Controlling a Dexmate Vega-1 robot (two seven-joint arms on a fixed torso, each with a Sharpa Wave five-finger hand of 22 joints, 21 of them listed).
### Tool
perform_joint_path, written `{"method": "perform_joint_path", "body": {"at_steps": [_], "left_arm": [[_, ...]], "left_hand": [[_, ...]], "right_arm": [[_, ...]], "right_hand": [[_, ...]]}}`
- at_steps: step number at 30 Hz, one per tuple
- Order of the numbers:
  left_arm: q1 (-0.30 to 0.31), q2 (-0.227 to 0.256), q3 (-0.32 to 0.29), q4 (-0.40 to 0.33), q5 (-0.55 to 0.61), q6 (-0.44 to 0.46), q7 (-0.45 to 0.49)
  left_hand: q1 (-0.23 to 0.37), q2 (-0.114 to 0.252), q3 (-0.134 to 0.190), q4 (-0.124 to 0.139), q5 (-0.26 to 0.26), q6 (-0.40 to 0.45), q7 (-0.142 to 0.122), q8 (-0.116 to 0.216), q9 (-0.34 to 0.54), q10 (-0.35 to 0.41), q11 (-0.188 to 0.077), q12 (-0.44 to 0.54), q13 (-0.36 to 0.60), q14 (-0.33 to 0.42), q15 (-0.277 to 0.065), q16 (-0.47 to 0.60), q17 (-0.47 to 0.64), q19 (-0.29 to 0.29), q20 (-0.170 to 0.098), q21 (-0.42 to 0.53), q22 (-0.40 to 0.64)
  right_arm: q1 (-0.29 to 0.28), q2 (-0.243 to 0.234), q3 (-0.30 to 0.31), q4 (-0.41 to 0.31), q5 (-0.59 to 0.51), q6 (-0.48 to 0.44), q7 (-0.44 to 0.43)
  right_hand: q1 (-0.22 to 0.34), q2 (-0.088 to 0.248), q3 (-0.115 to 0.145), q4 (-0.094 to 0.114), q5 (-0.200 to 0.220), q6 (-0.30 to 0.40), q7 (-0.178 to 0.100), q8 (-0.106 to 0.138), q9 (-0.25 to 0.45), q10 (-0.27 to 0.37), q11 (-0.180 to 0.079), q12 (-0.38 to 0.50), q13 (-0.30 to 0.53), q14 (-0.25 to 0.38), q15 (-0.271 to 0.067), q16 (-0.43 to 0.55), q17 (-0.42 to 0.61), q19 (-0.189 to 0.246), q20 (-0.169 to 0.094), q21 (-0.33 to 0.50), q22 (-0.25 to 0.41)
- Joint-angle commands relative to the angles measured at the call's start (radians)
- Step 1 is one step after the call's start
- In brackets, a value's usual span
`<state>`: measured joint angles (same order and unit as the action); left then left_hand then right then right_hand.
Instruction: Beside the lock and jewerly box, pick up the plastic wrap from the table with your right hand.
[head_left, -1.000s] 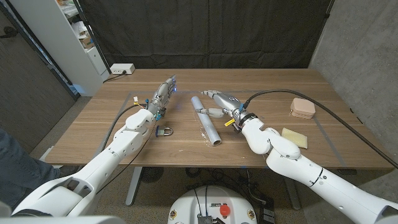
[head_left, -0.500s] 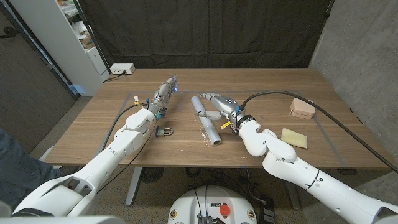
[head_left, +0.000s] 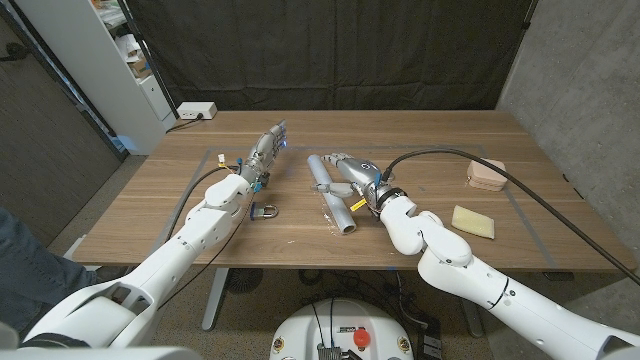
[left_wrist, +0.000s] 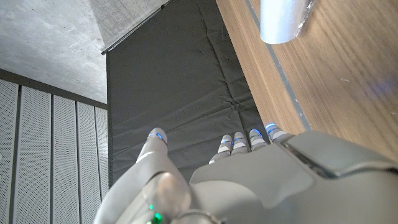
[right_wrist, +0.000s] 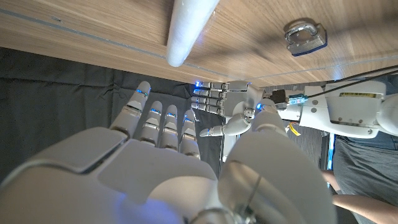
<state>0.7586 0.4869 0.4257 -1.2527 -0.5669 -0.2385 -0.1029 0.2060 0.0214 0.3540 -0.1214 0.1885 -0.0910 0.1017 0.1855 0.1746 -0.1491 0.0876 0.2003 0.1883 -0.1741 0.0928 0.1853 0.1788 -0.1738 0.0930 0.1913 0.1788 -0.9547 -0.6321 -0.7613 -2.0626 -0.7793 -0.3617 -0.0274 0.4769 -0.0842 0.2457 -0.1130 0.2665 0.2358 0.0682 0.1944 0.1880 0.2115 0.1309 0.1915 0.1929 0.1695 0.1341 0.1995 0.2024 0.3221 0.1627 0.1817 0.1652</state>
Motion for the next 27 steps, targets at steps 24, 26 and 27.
{"method": "perform_joint_path", "body": {"at_steps": [24,26,27], "left_arm": [[0.021,0.011,-0.002,-0.021,-0.001,0.000,0.003],[0.021,0.010,-0.003,-0.021,-0.003,0.002,0.003],[0.022,0.010,-0.003,-0.022,-0.002,0.002,0.004]], "left_hand": [[0.014,0.001,0.000,-0.005,-0.003,0.011,-0.001,0.004,0.004,-0.005,-0.008,0.010,0.004,-0.051,0.004,0.004,0.003,-0.118,0.013,0.007,0.003],[0.014,0.001,0.000,-0.005,-0.003,0.011,-0.002,0.004,0.004,-0.005,-0.008,0.010,0.004,-0.050,0.004,0.004,0.003,-0.118,0.013,0.007,0.003],[0.014,0.001,0.000,-0.005,-0.003,0.012,-0.002,0.004,0.004,-0.005,-0.008,0.010,0.004,-0.050,0.004,0.004,0.003,-0.118,0.013,0.007,0.003]], "right_arm": [[0.032,0.080,-0.088,0.016,-0.183,-0.190,0.179],[0.033,0.084,-0.089,0.022,-0.183,-0.191,0.180],[0.033,0.086,-0.089,0.024,-0.184,-0.193,0.179]], "right_hand": [[-0.020,-0.021,-0.020,0.001,0.029,-0.032,0.049,-0.009,0.003,-0.013,0.032,0.000,0.002,0.008,0.034,0.007,0.001,0.010,0.025,0.010,0.006],[-0.018,-0.021,-0.020,0.000,0.032,-0.033,0.050,-0.008,0.003,-0.011,0.033,0.001,0.002,0.015,0.035,0.009,0.001,0.019,0.025,0.013,0.006],[-0.016,-0.021,-0.020,0.000,0.033,-0.033,0.050,-0.008,0.003,-0.010,0.034,0.002,0.002,0.019,0.034,0.011,0.001,0.024,0.026,0.015,0.006]]}}
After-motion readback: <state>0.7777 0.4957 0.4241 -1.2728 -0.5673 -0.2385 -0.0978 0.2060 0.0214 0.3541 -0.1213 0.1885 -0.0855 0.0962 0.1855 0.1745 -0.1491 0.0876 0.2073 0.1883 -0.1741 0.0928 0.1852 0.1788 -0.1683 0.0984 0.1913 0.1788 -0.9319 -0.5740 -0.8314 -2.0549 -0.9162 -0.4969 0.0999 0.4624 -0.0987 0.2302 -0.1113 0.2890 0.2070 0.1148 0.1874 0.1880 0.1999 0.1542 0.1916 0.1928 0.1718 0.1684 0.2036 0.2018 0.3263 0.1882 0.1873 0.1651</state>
